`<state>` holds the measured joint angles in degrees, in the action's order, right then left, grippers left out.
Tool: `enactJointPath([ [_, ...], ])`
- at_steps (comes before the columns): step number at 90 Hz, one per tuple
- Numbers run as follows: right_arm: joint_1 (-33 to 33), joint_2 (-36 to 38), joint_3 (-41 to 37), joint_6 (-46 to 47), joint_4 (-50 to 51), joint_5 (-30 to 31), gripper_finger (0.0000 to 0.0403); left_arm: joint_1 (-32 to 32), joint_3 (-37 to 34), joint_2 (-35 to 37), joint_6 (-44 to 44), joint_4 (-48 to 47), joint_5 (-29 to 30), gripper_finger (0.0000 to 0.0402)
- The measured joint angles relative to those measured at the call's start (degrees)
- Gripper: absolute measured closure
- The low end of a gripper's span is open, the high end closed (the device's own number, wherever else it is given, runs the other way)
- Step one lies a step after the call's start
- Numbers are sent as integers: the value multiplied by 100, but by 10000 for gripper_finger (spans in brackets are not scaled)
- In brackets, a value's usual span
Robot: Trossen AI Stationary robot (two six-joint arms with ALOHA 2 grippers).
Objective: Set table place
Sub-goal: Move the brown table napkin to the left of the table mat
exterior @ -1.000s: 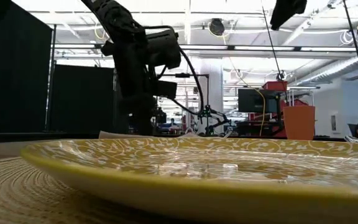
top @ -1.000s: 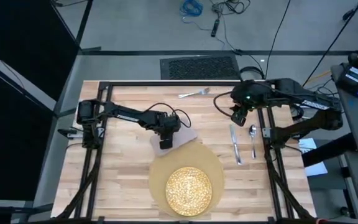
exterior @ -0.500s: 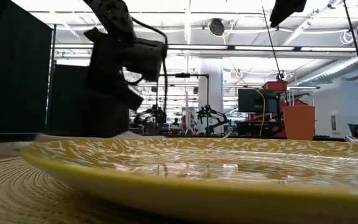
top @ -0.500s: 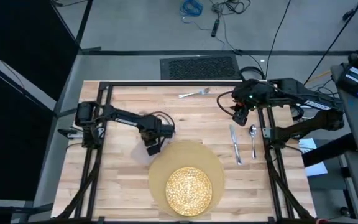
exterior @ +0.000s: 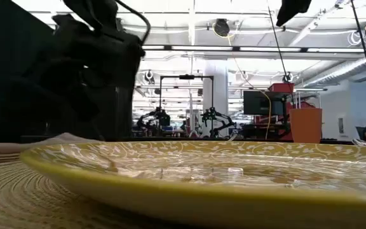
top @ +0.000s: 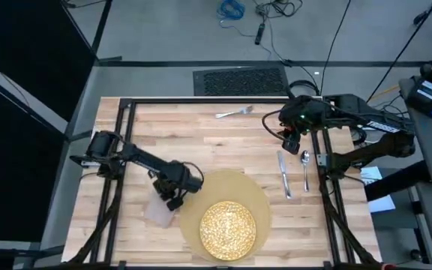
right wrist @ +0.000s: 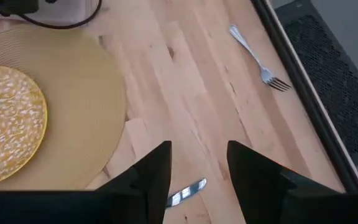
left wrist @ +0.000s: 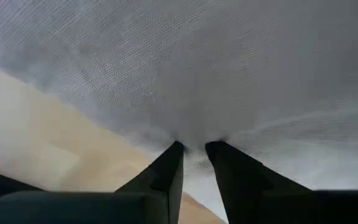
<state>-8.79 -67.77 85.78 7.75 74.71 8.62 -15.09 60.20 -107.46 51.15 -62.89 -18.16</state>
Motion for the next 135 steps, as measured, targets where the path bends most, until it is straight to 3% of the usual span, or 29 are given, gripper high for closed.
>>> enactJointPath([
  [37, 533, -2, 2, -120, 3, -164, 261, -1256, 7, 2, 2312, 855, -953, 327],
  [63, 815, -2, 2, -202, 10, -168, 261, -1658, 11, 2, 3518, 1567, -1328, 327],
  [80, 869, -2, 2, -271, 17, -297, 261, -1692, 11, 4, 3721, 1628, -1325, 327],
  [109, 865, -2, 4, -289, 84, -298, 261, -1641, 7, 856, 3507, 1468, 95, 327],
  [127, 865, -3, 4, -260, 84, -297, 261, -1639, 9, 1340, 3625, 1391, 338, 327],
  [135, 865, -2, 4, -214, 82, -297, 261, -1644, 9, 1414, 3378, 1483, 1061, 327],
])
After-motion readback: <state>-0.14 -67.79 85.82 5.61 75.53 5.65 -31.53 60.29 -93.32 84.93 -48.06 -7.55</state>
